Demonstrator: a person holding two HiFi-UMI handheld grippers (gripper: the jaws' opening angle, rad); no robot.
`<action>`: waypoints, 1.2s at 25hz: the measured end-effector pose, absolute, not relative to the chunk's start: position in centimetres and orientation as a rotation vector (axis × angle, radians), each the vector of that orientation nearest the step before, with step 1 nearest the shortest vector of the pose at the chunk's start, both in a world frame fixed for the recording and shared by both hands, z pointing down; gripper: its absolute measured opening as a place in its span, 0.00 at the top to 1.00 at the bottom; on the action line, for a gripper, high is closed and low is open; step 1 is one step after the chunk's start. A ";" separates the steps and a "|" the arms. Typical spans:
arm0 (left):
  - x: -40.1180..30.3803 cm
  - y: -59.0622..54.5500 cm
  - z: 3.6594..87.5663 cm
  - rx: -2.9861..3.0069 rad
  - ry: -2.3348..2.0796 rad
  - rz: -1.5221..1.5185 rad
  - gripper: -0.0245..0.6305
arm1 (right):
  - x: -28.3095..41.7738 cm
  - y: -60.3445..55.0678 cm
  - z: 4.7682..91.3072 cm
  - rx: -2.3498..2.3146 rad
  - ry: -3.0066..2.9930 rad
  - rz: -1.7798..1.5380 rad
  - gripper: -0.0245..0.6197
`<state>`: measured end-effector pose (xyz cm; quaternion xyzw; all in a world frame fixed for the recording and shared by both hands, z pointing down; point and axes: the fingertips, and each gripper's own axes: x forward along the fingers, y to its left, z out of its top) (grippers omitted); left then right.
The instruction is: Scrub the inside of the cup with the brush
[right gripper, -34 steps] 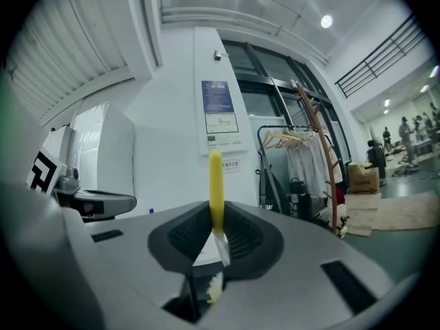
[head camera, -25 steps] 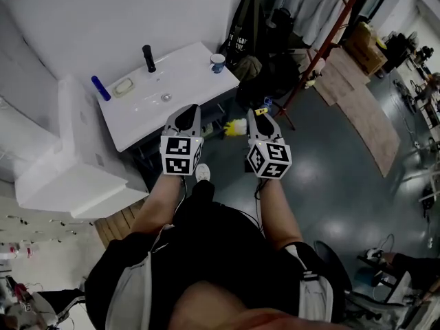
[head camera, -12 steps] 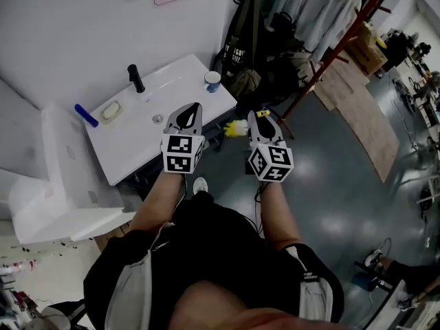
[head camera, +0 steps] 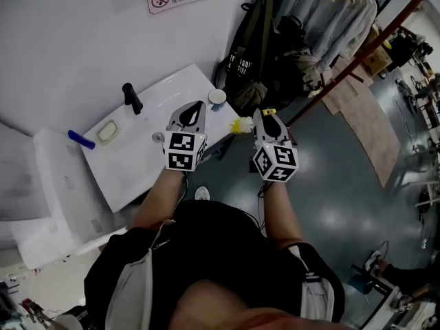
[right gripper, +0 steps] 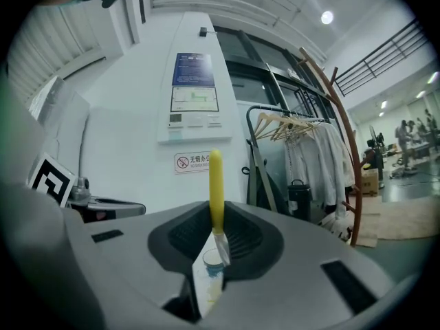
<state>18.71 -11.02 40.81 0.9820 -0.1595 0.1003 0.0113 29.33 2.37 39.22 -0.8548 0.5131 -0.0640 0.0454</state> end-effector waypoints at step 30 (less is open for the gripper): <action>27.1 -15.1 53.6 2.957 -0.270 0.713 0.50 | 39.7 -6.1 43.5 -2.592 1.688 -0.377 0.88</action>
